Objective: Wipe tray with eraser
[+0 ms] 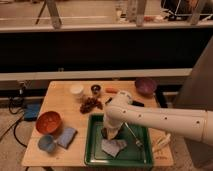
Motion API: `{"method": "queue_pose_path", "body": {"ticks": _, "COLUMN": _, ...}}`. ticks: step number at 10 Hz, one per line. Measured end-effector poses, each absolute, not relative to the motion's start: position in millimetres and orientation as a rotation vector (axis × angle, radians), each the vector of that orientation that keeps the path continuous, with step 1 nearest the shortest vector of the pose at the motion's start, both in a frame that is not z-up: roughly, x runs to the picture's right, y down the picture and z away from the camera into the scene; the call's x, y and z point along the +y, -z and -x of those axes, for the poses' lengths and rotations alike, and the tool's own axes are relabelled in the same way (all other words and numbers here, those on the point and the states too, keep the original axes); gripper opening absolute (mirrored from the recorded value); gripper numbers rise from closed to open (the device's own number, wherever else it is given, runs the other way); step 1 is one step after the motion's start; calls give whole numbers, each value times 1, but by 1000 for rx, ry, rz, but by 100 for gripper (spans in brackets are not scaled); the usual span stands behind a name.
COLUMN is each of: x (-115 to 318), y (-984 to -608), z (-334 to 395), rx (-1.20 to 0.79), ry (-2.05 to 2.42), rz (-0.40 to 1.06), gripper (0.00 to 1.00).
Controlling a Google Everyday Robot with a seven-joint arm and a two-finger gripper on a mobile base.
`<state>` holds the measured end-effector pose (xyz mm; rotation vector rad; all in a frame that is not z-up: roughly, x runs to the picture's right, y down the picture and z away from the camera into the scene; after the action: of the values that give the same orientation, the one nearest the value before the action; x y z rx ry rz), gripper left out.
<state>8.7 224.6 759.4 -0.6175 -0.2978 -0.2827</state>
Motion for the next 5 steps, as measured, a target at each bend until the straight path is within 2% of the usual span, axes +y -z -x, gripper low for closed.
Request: {"method": "queue_pose_path", "body": {"ticks": 5, "x": 229, "y": -780, "z": -5, "rx": -265, "ry": 277, "rz": 646, "gripper": 0}}
